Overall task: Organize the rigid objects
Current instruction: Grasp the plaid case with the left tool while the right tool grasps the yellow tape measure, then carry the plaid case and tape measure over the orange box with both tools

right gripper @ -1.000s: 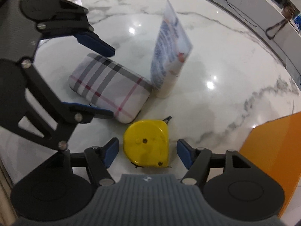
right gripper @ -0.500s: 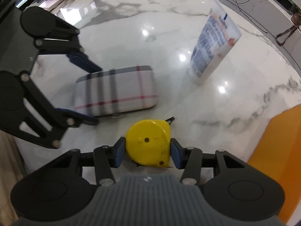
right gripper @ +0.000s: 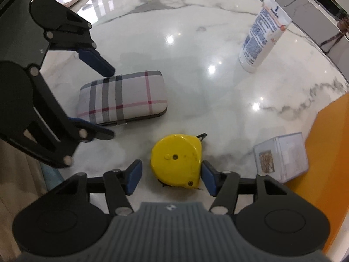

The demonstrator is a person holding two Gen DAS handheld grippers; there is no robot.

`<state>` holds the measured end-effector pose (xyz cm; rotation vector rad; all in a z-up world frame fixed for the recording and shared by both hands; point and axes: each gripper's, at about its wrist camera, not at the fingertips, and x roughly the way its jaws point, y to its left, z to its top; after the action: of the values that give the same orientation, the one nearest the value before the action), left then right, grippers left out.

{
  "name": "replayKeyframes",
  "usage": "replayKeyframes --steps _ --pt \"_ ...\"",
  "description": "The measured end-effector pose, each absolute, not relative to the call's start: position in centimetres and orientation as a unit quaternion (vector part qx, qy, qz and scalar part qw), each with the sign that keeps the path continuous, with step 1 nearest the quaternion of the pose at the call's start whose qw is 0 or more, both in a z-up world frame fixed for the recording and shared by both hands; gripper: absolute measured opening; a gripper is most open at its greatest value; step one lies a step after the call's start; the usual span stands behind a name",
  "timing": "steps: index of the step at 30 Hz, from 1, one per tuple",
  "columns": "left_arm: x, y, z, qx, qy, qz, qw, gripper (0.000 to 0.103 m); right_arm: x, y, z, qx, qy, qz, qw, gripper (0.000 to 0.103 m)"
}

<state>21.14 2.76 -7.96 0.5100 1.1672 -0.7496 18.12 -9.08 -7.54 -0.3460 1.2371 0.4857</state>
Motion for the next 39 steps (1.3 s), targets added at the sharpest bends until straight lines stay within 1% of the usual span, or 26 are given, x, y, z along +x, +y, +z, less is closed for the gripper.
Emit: replayKeyframes --steps 3,5,7,8,14,16,17,19,21,25,26,28,29,30,31,39 --pt "21.7 2.4 -8.1 0.215 0.542 -0.317 0.748 0.090 18.4 -9.2 -7.8 -0.155 0.568 0.214 0.780 0.059" --pt "21.9 2.3 -8.3 0.209 0.545 -0.306 0.752 0.088 18.3 -9.4 -7.8 -0.152 0.564 0.205 0.785 0.060" --pt "22.0 2.2 -8.5 0.207 0.545 -0.299 0.755 0.088 18.3 -9.5 -7.9 -0.149 0.565 0.203 0.786 0.060" --pt "22.1 2.2 -8.6 0.208 0.545 -0.294 0.757 0.085 18.3 -9.6 -8.0 -0.147 0.564 0.204 0.786 0.060" --pt "22.5 2.3 -8.8 0.192 0.539 -0.286 0.769 0.083 18.3 -9.2 -7.9 -0.150 0.558 0.208 0.789 0.062" --pt "22.8 2.4 -8.8 0.176 0.542 -0.284 0.771 0.083 18.4 -9.3 -8.0 -0.150 0.561 0.209 0.787 0.067" --pt "23.0 2.3 -8.9 0.170 0.544 -0.282 0.772 0.083 18.4 -9.3 -8.0 -0.149 0.562 0.208 0.787 0.068" --pt "23.1 2.4 -8.8 0.164 0.545 -0.282 0.772 0.076 18.3 -9.4 -8.0 -0.146 0.562 0.209 0.787 0.067" --pt "23.0 2.2 -8.7 0.170 0.546 -0.279 0.772 0.074 18.2 -9.7 -8.0 -0.137 0.561 0.210 0.789 0.066" --pt "22.8 2.2 -8.8 0.175 0.549 -0.271 0.771 0.073 18.3 -9.7 -8.0 -0.131 0.558 0.204 0.794 0.066" --pt "22.7 2.2 -8.8 0.174 0.550 -0.268 0.772 0.075 18.3 -9.7 -8.0 -0.129 0.558 0.203 0.794 0.066" --pt "22.7 2.3 -8.8 0.175 0.552 -0.262 0.772 0.076 18.3 -9.4 -8.1 -0.130 0.556 0.202 0.796 0.067" --pt "22.6 2.3 -8.8 0.175 0.552 -0.261 0.772 0.075 18.2 -9.4 -8.1 -0.130 0.553 0.203 0.797 0.066" --pt "22.6 2.2 -8.8 0.176 0.551 -0.262 0.772 0.073 18.2 -9.4 -8.1 -0.130 0.551 0.204 0.799 0.061" --pt "22.5 2.1 -8.8 0.178 0.551 -0.260 0.773 0.073 18.2 -9.3 -8.1 -0.131 0.545 0.206 0.802 0.051" --pt "22.2 2.8 -8.3 0.152 0.556 -0.245 0.780 0.072 18.1 -9.2 -7.7 -0.138 0.537 0.205 0.807 0.050"
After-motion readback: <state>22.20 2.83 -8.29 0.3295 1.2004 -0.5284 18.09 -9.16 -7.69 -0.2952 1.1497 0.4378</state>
